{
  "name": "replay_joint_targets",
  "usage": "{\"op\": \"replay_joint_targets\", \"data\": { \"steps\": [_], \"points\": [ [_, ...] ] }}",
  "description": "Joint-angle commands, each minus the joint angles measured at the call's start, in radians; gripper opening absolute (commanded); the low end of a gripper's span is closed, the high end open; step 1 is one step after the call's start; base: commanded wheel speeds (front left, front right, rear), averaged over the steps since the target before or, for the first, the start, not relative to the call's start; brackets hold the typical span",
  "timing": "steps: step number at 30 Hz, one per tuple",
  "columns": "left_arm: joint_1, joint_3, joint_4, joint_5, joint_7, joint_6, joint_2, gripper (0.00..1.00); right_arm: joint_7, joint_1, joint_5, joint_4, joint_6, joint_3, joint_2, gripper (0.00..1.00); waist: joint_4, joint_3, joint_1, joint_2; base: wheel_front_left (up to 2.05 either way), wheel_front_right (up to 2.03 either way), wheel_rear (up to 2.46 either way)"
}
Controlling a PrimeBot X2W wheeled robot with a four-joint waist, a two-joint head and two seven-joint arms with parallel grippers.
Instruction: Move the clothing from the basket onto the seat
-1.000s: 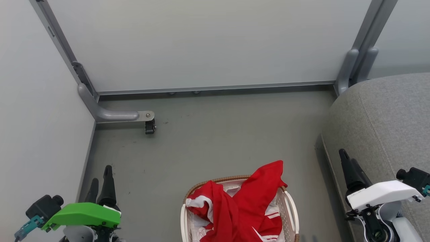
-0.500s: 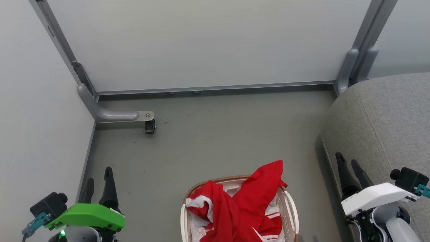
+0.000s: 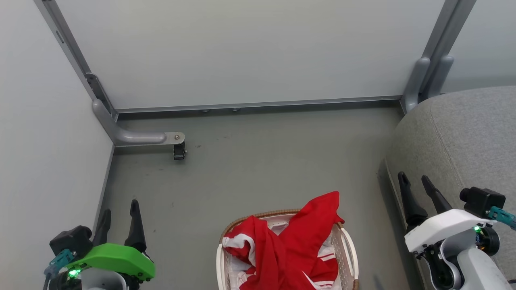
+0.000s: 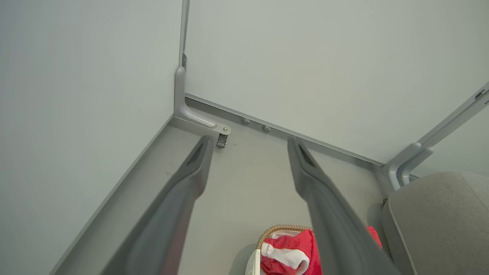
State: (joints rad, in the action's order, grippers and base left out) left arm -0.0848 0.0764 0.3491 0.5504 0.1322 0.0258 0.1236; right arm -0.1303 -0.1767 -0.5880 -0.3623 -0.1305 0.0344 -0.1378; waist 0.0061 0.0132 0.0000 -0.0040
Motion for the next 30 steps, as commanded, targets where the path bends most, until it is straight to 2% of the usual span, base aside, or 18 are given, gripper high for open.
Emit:
{"op": "replay_joint_targets", "data": {
  "steps": [1,15,26,30],
  "points": [
    [-0.032,0.008,-0.005,-0.033,0.009,-0.008,0.014,1.0,-0.011,-0.026,0.039,0.0,0.0,0.002,-0.012,1.0,0.0,0.001,0.0,0.0021,0.0,0.0,0.0],
    [-0.024,0.039,0.009,-0.166,0.045,-0.038,0.032,1.0,-0.046,-0.016,0.21,-0.034,0.0,0.008,-0.014,1.0,0.001,-0.003,0.0,0.0025,0.0,0.0,0.0],
    [0.011,0.026,0.021,-0.247,0.069,-0.021,0.013,1.0,-0.071,0.014,0.316,-0.107,0.0,0.02,-0.019,1.0,0.003,-0.009,0.0,0.0029,0.0,0.0,0.0],
    [0.029,0.015,0.034,-0.265,0.077,0.006,-0.001,1.0,-0.079,0.016,0.35,-0.118,0.0,0.024,-0.018,1.0,0.0,-0.011,0.0,0.003,0.0,0.0,0.0]
  ]
}}
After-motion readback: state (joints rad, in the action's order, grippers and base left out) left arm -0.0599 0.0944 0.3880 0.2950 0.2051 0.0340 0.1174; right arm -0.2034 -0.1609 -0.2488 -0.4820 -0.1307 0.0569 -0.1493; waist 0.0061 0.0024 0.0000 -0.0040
